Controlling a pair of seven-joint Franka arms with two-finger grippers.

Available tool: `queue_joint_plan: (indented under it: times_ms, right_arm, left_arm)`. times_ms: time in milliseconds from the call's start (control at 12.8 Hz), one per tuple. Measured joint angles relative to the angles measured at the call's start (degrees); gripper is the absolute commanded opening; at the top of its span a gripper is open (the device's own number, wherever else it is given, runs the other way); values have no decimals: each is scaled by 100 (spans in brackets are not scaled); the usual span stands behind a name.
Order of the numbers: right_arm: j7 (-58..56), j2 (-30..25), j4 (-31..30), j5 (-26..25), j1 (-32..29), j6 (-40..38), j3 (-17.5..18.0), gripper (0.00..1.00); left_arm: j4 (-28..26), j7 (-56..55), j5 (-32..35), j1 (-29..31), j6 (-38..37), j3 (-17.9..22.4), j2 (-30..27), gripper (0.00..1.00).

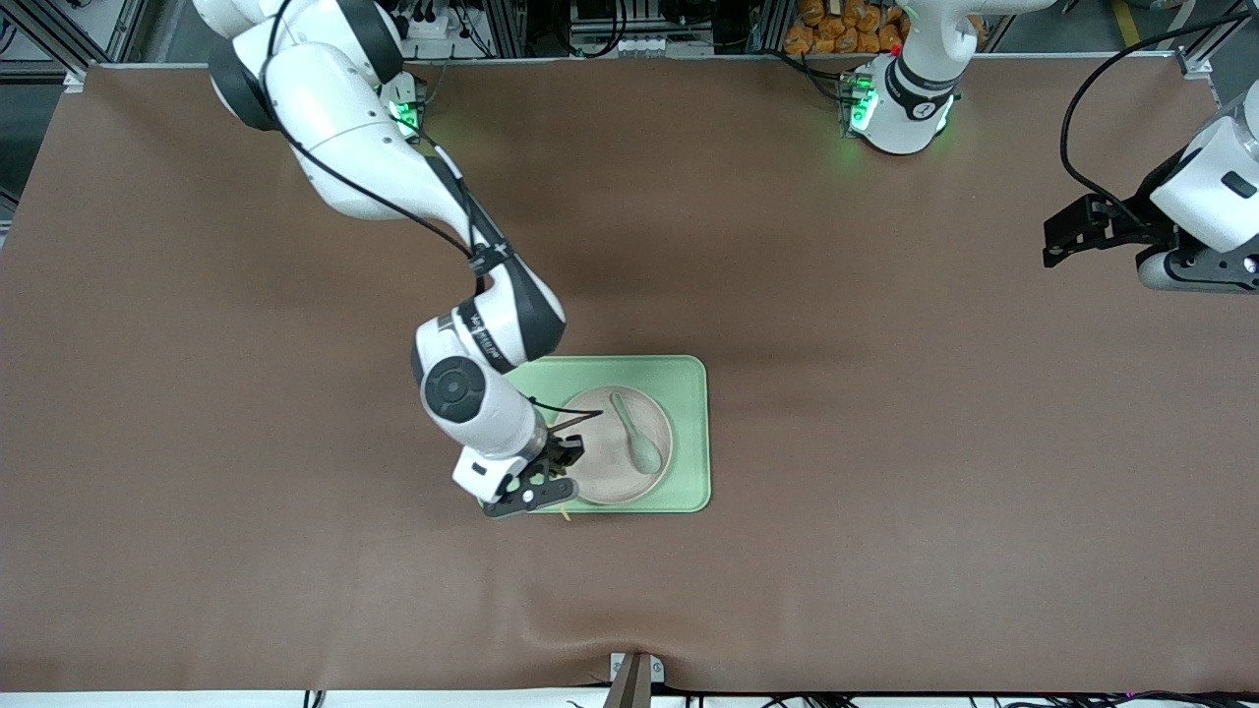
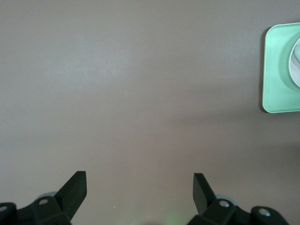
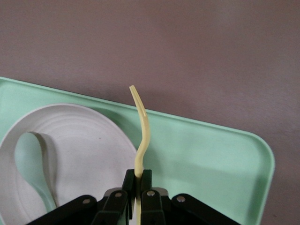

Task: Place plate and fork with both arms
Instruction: 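Grasp the yellow fork with the right gripper and lift it, then place the fork on the tray beside the plate with the right gripper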

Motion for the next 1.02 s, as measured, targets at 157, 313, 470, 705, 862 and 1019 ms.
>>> queue_joint_plan:
  times_ms: [157, 313, 470, 705, 862, 1019]
  right_arm:
    - [-82, -86, -3, 1, -384, -254, 254, 0]
    - [-204, -104, -126, 0, -978, -355, 802, 0]
    - [-253, -116, -421, 0, -1336, -297, 1107, 0]
    - [-242, -159, -989, 0, -1327, 213, 1220, 0]
    - [-214, -197, -1271, 0, -1306, 403, 1244, 0]
    - [-178, -256, -1386, 0, -1310, 405, 1244, 4]
  left_arm:
    - [0, 0, -15, -31, 0, -11, 8, 100]
    - [1, 0, -18, -53, 15, -20, 8, 100]
    - [2, 1, -19, -67, 53, -27, 7, 100]
    - [9, 2, -19, -80, 70, -67, 5, 100]
    - [10, 2, -19, -72, 83, -67, 5, 100]
    - [11, 9, -19, -76, 100, -68, 5, 100]
